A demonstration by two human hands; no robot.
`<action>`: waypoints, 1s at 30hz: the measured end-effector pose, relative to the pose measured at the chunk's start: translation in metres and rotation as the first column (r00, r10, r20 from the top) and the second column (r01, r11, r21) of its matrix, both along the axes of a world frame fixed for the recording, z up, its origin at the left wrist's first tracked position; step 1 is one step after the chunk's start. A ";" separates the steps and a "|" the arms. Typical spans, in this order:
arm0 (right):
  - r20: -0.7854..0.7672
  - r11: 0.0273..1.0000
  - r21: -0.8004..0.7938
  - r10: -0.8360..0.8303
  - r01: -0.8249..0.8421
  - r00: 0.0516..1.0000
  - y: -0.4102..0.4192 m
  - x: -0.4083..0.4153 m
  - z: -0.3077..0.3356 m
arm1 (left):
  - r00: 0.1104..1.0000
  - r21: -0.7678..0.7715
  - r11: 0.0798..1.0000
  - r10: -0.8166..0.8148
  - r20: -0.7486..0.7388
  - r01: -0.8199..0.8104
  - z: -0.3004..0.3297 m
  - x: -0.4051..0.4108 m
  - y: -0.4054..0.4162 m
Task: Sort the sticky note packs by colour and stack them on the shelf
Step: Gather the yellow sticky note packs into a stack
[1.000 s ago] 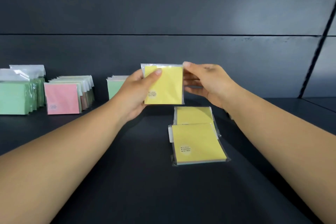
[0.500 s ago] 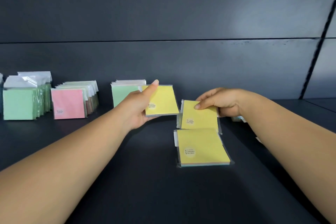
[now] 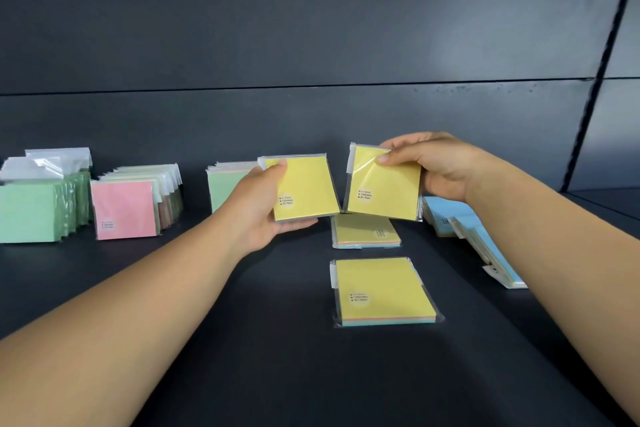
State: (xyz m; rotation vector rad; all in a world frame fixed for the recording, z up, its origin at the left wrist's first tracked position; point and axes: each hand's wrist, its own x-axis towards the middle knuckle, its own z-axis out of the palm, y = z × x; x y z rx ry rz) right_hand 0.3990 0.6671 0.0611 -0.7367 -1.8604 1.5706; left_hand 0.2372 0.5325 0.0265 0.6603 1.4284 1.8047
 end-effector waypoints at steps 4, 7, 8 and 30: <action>0.025 0.998 0.016 0.056 -0.057 0.998 -0.002 0.001 0.000 | 0.999 -0.027 0.999 -0.028 -0.046 0.027 0.000 0.002 -0.002; 0.048 0.998 0.007 0.067 -0.068 0.997 -0.003 0.005 0.004 | 0.997 -0.018 0.999 -0.045 -0.069 0.044 0.001 0.002 -0.004; 0.021 0.998 -0.016 0.057 -0.057 0.998 -0.002 0.008 0.006 | 0.996 -0.013 0.999 -0.045 -0.075 0.044 0.001 0.001 -0.005; -0.095 0.888 0.440 -0.097 0.130 0.991 -0.041 -0.028 -0.018 | 0.940 0.093 0.935 -0.339 -0.043 0.342 -0.006 0.025 0.000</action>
